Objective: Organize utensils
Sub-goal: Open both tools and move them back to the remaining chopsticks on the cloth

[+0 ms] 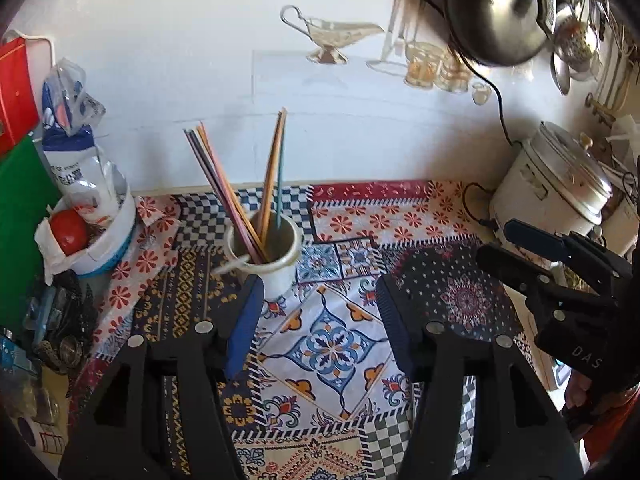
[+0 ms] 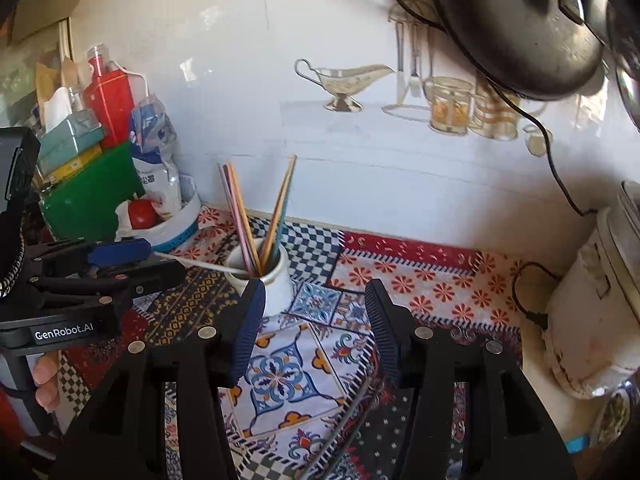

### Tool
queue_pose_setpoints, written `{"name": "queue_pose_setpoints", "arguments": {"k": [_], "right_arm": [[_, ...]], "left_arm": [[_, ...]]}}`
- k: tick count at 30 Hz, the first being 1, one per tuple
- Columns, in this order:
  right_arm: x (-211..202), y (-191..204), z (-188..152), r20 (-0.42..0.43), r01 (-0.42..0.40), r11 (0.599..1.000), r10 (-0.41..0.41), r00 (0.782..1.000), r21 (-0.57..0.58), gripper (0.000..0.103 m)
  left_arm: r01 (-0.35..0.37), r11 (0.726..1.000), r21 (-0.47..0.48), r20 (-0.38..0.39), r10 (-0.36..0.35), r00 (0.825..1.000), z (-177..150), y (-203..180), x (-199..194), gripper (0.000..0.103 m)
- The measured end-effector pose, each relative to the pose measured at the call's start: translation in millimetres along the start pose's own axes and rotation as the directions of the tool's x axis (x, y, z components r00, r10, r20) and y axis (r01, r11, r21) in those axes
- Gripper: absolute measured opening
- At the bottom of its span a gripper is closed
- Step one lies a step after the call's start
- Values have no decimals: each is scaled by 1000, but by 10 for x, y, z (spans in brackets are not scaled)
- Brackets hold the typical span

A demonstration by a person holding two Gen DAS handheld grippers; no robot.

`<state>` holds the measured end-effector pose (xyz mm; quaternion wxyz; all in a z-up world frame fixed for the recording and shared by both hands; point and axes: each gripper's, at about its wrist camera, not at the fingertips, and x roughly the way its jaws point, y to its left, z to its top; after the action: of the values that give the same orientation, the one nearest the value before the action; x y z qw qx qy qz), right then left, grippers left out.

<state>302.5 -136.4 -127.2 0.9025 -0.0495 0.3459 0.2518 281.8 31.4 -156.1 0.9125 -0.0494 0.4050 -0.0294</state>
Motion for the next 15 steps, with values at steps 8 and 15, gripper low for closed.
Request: {"name": "queue_pose_setpoints", "arguments": {"k": [8, 15], "right_arm": [[88, -446, -663, -157, 110, 987, -90, 983, 120, 48], [215, -727, -1297, -320, 191, 961, -121, 940, 199, 48]], "left_arm": [[84, 996, 24, -209, -78, 975, -479, -406, 662, 57], [130, 991, 17, -374, -114, 921, -917, -663, 1227, 57]]}}
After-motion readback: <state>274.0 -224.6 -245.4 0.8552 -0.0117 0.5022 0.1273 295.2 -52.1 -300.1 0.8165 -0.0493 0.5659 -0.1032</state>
